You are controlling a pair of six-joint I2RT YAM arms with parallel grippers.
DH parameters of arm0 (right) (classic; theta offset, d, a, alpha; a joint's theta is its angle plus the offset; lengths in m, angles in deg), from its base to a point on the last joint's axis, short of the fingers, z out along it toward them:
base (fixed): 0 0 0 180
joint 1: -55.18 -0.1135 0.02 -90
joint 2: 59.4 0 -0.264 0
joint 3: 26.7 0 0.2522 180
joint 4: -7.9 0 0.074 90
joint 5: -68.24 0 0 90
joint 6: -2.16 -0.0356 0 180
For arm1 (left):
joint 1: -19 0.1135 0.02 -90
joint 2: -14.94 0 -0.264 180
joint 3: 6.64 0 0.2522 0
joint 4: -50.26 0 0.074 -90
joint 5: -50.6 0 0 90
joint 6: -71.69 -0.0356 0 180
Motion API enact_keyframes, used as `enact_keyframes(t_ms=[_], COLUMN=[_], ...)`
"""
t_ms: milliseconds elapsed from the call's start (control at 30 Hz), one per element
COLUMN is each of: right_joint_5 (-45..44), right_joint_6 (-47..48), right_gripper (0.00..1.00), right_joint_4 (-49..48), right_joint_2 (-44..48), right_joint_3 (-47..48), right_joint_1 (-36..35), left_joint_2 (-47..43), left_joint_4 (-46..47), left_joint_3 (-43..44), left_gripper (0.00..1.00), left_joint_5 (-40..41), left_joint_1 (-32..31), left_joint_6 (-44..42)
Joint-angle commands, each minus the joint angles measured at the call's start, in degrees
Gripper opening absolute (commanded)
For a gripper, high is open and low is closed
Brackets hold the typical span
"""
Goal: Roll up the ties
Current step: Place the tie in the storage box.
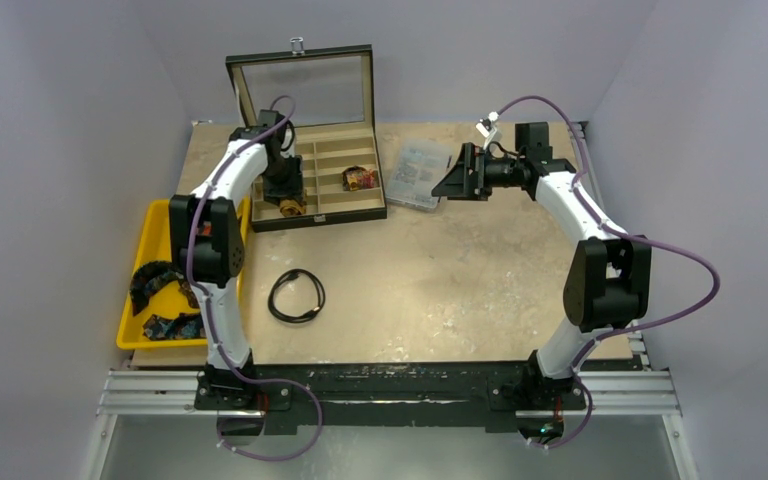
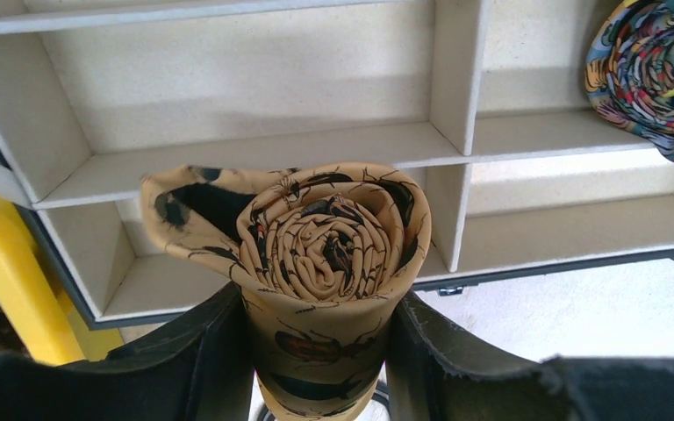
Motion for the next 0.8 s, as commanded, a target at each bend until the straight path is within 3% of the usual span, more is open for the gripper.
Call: enact_keyframes(t_ms=[0,267,767], right_joint_5=[-0.3,-0.2,-1.2], right_joint_6=[0.5,0.1,1.3], right_gripper=[0.98,0.98,0.98], right_joint_4=[-0.7,-1.2,0.2], right_joint_2=[-0.2,-0.5,-0.2], right_joint_3=[2.1,2.1,1.6], right_joint_1=[0.1,0.1,0.0], left_joint_2=[-4.3,-5.0,4.5], left_joint_4=[-4.7,-6.3,-6.9], left_joint_3=[2.1,2.2,4.8], left_gripper=[0.00,0.00,0.00], left_joint_5=[0.7,0.0,-0.3], left_joint_1=[0.6,0.5,1.5], left_joint_6=[1.7,1.2,-0.1])
